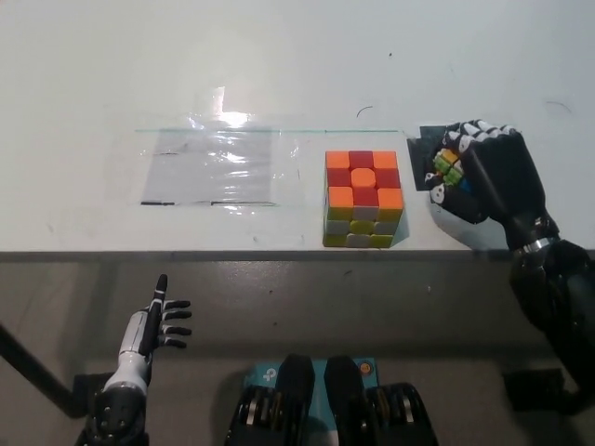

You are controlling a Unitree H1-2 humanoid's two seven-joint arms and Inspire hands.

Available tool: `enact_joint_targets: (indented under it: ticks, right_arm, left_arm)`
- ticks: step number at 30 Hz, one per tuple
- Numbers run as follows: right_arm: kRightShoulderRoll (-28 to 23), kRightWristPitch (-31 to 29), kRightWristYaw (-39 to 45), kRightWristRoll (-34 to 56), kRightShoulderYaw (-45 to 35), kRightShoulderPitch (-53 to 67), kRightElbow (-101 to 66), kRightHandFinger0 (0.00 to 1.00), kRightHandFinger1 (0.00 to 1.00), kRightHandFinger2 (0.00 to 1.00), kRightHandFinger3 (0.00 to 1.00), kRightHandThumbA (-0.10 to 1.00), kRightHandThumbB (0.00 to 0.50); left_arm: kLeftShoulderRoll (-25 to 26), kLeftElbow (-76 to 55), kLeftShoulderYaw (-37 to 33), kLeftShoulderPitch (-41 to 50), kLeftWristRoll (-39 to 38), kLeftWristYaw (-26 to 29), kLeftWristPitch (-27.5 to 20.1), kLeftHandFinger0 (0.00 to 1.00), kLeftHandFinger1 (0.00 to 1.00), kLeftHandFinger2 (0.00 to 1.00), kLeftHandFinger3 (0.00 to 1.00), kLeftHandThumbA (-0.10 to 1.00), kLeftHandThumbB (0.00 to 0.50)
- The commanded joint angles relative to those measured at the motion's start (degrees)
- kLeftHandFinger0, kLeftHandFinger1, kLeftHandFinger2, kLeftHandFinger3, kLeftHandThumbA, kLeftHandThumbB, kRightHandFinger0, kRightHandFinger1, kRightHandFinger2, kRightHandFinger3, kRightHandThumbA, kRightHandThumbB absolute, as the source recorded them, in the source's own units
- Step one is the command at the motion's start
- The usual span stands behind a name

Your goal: The robot uses its right hand to pick up the small cube kept on the middle on the desk and place it on the bigger cube kept next to it

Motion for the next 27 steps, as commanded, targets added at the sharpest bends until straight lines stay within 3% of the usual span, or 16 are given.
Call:
enact_joint_targets:
  ticks: [1, 3, 5, 8, 10, 13, 15, 17, 21, 24, 27]
  right_arm:
    - [-0.4, -0.76, 0.35, 0.64, -1.56, -4.55, -4.21, 0.0, 0.28, 0.57, 0.36, -0.1, 0.222]
    - [-0.39, -0.27, 0.79, 0.23, -1.59, -4.81, -4.71, 0.0, 0.25, 0.54, 0.34, -0.1, 0.22]
    - [-0.54, -2.02, 0.56, 0.91, -2.15, -5.93, -6.43, 0.0, 0.24, 0.58, 0.36, -0.1, 0.257]
    - [-0.84, -1.58, 3.52, 1.5, -2.45, -6.56, -9.09, 0.0, 0.25, 0.62, 0.4, -0.1, 0.213]
    - [-1.03, -1.69, 3.8, 0.73, -2.31, -6.63, -10.39, 0.0, 0.25, 0.63, 0.41, -0.1, 0.263]
    - [-0.97, -1.14, 6.4, 1.21, -2.54, -7.02, -13.39, 0.0, 0.27, 0.63, 0.44, -0.1, 0.261]
    - [-0.68, -0.5, 8.09, 1.47, -2.8, -7.14, -15.22, 0.0, 0.29, 0.64, 0.46, -0.1, 0.262]
    - [-0.22, -0.62, 8.79, 1.4, -2.61, -7.09, -16.27, 0.0, 0.29, 0.65, 0.47, -0.1, 0.271]
    - [0.75, 0.53, 11.57, 1.16, -2.46, -6.74, -18.71, 0.0, 0.31, 0.67, 0.47, -0.1, 0.333]
    - [1.95, 0.25, 10.98, 0.66, -2.23, -6.6, -18.23, 0.0, 0.28, 0.67, 0.48, -0.1, 0.299]
    - [3.11, -0.22, 10.47, 0.0, -1.71, -6.29, -16.72, 0.0, 0.32, 0.71, 0.49, -0.1, 0.314]
  left_arm:
    - [0.35, -1.31, -0.09, -0.23, 0.18, 0.76, -1.67, 0.43, 0.46, 0.57, 0.56, 1.0, 0.059]
    - [0.43, -0.56, -0.02, -0.3, 0.02, 0.56, -2.22, 0.43, 0.46, 0.57, 0.55, 1.0, 0.064]
    - [0.5, 0.65, 0.15, -0.48, -0.4, 0.06, -3.5, 0.44, 0.46, 0.57, 0.54, 1.0, 0.06]
    - [0.56, 1.29, 0.08, -0.64, -0.16, 0.55, -3.48, 0.42, 0.44, 0.56, 0.52, 1.0, 0.068]
    - [0.48, 1.11, 0.03, -0.23, 0.0, 0.84, -3.24, 0.42, 0.44, 0.56, 0.53, 1.0, 0.073]
    - [0.52, 0.21, -0.22, 0.32, 0.34, 0.84, -2.27, 0.45, 0.46, 0.58, 0.57, 1.0, 0.063]
    - [0.39, -0.51, 0.12, 0.66, -0.16, 0.5, -2.38, 0.45, 0.46, 0.57, 0.55, 1.0, 0.04]
    - [0.38, 0.0, 0.41, 0.68, -0.54, 0.41, -2.64, 0.44, 0.45, 0.56, 0.54, 1.0, 0.049]
    - [0.34, -0.1, 0.2, 0.67, -0.15, 0.7, -2.01, 0.44, 0.46, 0.55, 0.54, 1.0, 0.041]
    - [0.31, -0.14, 0.4, 0.64, -0.39, 0.69, -2.12, 0.43, 0.44, 0.54, 0.53, 1.0, 0.041]
    - [0.45, 0.09, 0.43, 0.31, -0.39, 0.68, -1.64, 0.44, 0.45, 0.56, 0.55, 1.0, 0.073]
